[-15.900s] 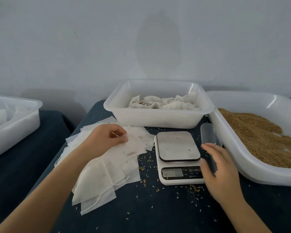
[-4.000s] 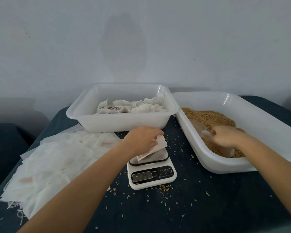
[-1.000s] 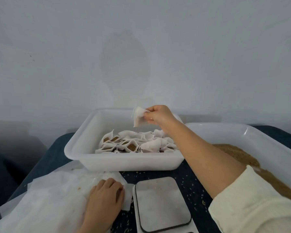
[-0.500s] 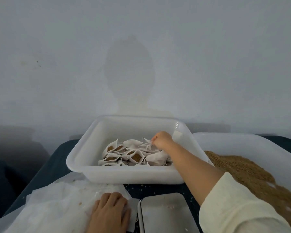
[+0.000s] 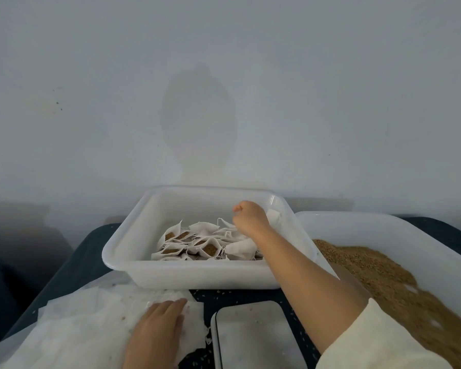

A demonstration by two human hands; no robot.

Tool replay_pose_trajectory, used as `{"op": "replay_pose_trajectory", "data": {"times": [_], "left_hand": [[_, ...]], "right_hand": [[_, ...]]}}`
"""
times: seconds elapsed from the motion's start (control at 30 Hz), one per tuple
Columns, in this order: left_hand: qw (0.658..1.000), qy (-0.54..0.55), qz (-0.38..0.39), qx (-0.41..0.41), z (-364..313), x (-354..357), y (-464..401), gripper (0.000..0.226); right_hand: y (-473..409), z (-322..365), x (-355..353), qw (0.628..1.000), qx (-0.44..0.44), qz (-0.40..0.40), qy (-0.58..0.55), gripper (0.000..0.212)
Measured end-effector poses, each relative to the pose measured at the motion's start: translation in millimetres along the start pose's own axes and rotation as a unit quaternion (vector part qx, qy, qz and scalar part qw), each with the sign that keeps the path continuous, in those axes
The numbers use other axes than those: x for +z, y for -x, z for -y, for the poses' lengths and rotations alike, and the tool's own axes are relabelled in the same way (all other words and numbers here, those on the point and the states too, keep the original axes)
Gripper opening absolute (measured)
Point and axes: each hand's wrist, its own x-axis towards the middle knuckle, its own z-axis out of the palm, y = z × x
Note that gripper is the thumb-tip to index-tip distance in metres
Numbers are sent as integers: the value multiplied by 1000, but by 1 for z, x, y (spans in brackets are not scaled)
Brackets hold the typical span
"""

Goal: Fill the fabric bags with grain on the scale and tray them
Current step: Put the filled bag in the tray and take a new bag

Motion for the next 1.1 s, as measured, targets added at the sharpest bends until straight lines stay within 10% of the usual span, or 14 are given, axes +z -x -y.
{"op": "replay_pose_trajectory", "data": {"times": [0.23,0.4,0.53,0.73,0.9,1.1], "left_hand": [[950,214,-84,-212,-10,-20,-3,17],[923,289,-89,-239,-17,-45,-2,21],[895,351,-105,-255,-26,-60,0,24],[887,356,-77,-285,-32,-64,6,17],[724,540,34,-428,-23,-63,19,29],[667,591,-20,-454,-15,-76,23,30]], "right_hand": [[82,26,-14,955,-81,-39,-282,27],[135,17,-3,960,-113,88,-239,18],[155,8,13,971,-81,193,-115,54],[171,3,44,948,12,196,-250,28],[180,-4,52,876,93,243,-407,10],[183,-12,57,837,146,239,-470,11]]}}
